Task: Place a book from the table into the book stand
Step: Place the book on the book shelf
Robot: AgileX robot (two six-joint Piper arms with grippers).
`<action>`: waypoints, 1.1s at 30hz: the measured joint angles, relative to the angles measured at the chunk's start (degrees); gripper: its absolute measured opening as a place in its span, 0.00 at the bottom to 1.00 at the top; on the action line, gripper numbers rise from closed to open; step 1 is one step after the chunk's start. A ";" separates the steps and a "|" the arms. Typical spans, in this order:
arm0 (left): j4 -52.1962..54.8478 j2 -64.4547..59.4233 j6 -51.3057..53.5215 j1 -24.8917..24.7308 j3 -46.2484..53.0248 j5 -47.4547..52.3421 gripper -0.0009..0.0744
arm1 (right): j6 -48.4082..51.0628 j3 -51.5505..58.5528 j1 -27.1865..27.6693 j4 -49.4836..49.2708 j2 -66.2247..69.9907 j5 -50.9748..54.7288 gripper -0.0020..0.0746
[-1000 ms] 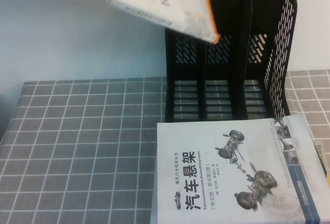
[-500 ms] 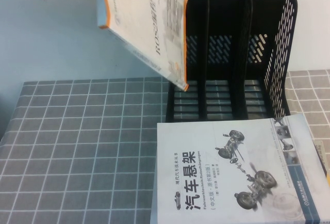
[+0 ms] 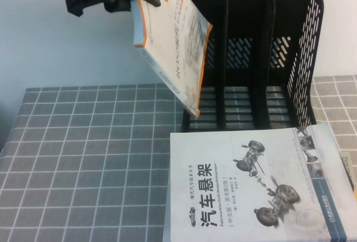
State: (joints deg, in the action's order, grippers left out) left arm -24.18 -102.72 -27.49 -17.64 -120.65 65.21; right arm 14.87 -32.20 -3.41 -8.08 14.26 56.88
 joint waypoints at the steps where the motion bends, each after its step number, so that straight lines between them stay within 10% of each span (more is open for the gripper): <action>1: -0.37 0.00 0.11 0.00 -0.82 0.11 0.15 | 0.00 0.00 0.00 0.00 0.00 0.00 0.02; 14: -5.79 0.79 0.40 0.00 -20.08 0.26 0.15 | 0.00 0.08 0.00 -0.36 0.00 0.00 0.02; 33: 1.76 -3.70 0.40 -0.24 -20.95 7.39 0.15 | -0.27 0.08 0.00 -0.50 0.00 1.34 0.02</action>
State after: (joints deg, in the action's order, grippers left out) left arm -22.42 -106.42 -27.10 -17.88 -141.60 72.60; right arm 14.60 -32.12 -3.41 -8.58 14.26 58.22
